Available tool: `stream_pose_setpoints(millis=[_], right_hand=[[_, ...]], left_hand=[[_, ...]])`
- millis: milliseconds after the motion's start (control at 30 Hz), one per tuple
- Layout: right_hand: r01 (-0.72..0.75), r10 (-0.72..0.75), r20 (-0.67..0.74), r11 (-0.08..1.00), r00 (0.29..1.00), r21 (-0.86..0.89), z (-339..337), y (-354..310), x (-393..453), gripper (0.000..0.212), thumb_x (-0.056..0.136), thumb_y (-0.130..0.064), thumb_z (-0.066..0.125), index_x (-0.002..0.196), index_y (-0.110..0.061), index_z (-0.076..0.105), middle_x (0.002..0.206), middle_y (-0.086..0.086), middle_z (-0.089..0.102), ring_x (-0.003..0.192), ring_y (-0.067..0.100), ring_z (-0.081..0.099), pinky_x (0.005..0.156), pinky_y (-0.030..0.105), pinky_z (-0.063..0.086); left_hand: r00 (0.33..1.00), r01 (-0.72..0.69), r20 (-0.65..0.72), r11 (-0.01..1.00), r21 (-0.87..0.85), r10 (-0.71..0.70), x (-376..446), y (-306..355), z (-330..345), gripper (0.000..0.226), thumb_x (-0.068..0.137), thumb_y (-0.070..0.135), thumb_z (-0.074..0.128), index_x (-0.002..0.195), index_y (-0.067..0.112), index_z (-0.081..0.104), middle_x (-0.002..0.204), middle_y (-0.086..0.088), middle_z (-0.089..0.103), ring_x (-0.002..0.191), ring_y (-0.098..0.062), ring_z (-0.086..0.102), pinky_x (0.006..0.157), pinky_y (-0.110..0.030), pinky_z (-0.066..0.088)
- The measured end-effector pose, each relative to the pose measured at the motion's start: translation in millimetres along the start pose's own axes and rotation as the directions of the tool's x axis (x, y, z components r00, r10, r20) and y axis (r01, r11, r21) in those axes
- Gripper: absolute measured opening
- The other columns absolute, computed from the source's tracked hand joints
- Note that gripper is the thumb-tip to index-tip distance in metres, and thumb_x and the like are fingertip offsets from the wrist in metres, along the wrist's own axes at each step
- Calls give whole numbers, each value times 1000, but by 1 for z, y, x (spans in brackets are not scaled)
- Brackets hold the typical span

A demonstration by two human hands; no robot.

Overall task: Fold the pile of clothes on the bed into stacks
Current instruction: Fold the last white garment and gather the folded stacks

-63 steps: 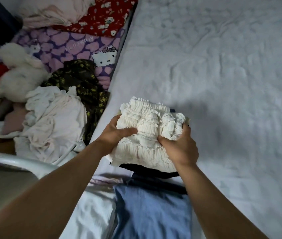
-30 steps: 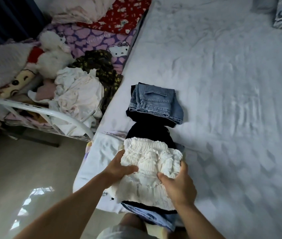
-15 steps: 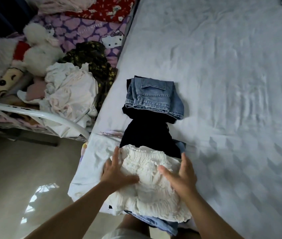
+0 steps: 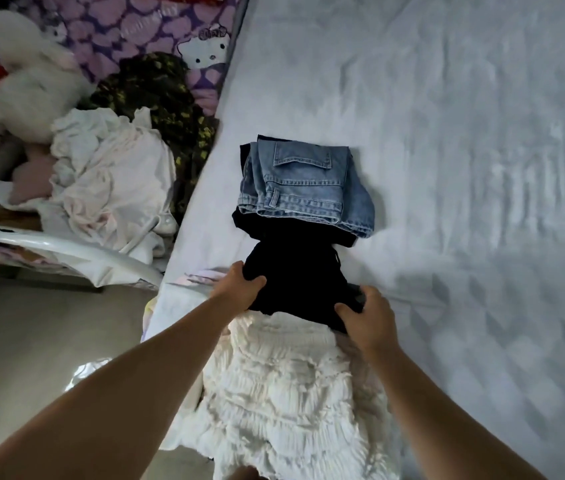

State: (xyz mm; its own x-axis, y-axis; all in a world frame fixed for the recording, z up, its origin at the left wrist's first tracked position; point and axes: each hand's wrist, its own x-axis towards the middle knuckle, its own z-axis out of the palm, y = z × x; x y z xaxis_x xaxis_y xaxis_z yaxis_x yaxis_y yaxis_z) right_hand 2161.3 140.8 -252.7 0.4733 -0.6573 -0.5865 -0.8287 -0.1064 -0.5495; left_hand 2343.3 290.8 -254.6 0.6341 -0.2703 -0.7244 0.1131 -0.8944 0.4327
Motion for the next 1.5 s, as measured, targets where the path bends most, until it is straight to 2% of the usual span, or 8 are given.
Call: stream_pose_setpoints(millis=[167,267,433,633,933,1100,1267,1500], right_hand=[[-24,25,122,1000,992,-16,-9,-5,12,80,79,-33,73,146,-26,28,133,6,52,124,30,47,103,46,37],[-6,23,228,997,973,-75,-15,-9,10,89,77,-35,74,146,-44,18,137,0,50,127,29,44,104,46,34],[62,24,387,976,922,-209,-30,-19,1,100,74,-32,76,144,-53,7,134,3,49,125,31,41,88,38,32],[156,-66,420,971,905,-184,-41,-22,-22,108,71,-16,76,148,-42,5,126,0,49,117,25,50,92,36,39],[329,-246,241,850,939,-412,-67,-32,-66,60,75,-43,69,129,-39,44,113,-13,64,112,12,55,93,32,24],[376,-290,250,809,924,-452,-76,-30,-74,53,73,-48,68,121,-34,51,95,-10,68,98,11,61,93,33,28],[425,-297,325,775,898,-468,-90,-35,-79,51,73,-47,69,114,-28,44,80,-14,59,87,12,57,92,31,26],[406,-189,490,828,851,-386,-101,-39,-86,111,70,-45,74,147,-42,-5,95,-11,60,109,20,54,103,31,28]], left_hand=[[998,-53,33,976,-213,61,8,-3,-9,71,80,20,72,141,25,35,127,-12,55,110,-29,56,96,-44,48],[966,-196,144,971,-138,216,-7,-9,-15,82,73,12,79,141,28,36,125,-3,54,115,-21,53,97,-34,46],[926,-289,231,954,-79,299,-25,-11,-27,92,69,7,80,143,33,32,126,3,50,107,-12,54,73,-12,46],[895,-363,299,930,60,330,-46,-8,-35,109,59,16,79,148,35,17,137,4,45,125,-15,45,85,-28,52],[922,-382,181,736,559,342,-85,17,-54,45,64,46,79,105,31,67,103,8,61,98,-13,56,77,-23,42],[856,-513,286,781,355,432,-90,10,-57,37,46,41,81,72,34,56,116,17,51,110,-9,47,88,-21,38],[838,-508,338,839,193,429,-105,17,-57,62,63,14,83,117,36,59,79,17,53,74,5,52,66,-9,39],[836,-517,303,842,154,458,-113,19,-61,43,61,10,83,100,11,66,79,33,59,78,10,55,67,-10,41]])
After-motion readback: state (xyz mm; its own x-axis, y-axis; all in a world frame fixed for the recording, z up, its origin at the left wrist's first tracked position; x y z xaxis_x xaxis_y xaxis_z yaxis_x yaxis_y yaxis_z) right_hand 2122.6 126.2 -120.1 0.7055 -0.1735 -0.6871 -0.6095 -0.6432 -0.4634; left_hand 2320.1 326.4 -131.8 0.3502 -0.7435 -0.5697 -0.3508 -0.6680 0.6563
